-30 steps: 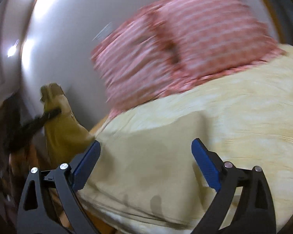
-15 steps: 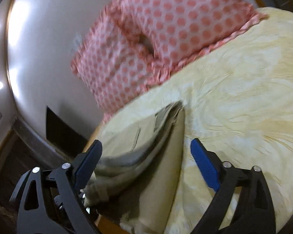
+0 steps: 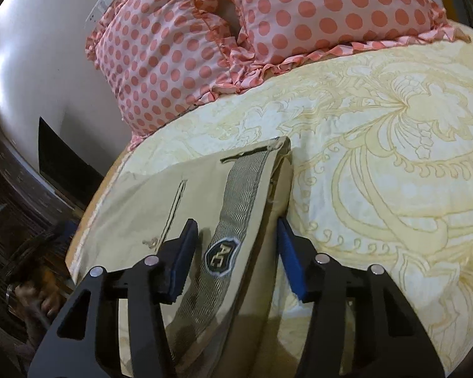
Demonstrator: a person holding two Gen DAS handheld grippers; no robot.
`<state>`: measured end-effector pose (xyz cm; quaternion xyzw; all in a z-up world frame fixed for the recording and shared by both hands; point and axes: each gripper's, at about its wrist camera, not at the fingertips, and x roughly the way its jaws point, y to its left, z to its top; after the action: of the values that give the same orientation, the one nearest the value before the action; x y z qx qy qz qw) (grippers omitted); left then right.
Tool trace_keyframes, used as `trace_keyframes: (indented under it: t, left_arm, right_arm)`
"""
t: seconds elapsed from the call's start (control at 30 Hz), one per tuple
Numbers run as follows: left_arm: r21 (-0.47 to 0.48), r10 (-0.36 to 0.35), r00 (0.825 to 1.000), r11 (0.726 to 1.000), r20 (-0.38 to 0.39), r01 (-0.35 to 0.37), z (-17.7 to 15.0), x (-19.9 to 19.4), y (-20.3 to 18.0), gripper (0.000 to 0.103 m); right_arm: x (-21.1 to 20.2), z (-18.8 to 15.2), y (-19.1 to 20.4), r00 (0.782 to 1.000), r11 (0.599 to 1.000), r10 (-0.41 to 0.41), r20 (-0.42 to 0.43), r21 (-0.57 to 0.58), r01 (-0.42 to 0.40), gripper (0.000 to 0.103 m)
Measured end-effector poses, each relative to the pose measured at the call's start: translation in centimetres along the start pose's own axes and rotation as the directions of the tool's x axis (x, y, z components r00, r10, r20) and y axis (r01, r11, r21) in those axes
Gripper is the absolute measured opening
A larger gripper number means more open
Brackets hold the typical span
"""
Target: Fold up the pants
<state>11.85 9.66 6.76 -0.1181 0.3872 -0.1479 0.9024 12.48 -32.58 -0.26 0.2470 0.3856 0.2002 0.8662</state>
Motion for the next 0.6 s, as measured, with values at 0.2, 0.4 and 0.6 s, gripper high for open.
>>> trace_keyframes:
  t: [0.2,0.4,0.6]
  left_arm:
    - [-0.043,-0.076,0.984,0.997,-0.160,0.070,0.7,3.8,2.3,0.059]
    - [-0.040,-0.134,0.969,0.991,-0.210,0.129,1.0,6.3,1.9,0.023]
    - [0.013,-0.150,0.970,0.988,-0.192,0.156,3.0,5.6,0.5,0.006]
  right_arm:
    - [0.3,0.0,0.1,1.000,1.000,0.014,-0.023,-0.024,-0.014,0.035]
    - [0.7,0.4,-0.3,0.994,0.995,0.101,-0.052,-0.009,-0.101,0.016]
    - [-0.3,3.5,0.8,0.983,0.983,0.180,-0.042,-0.032,-0.182,0.010]
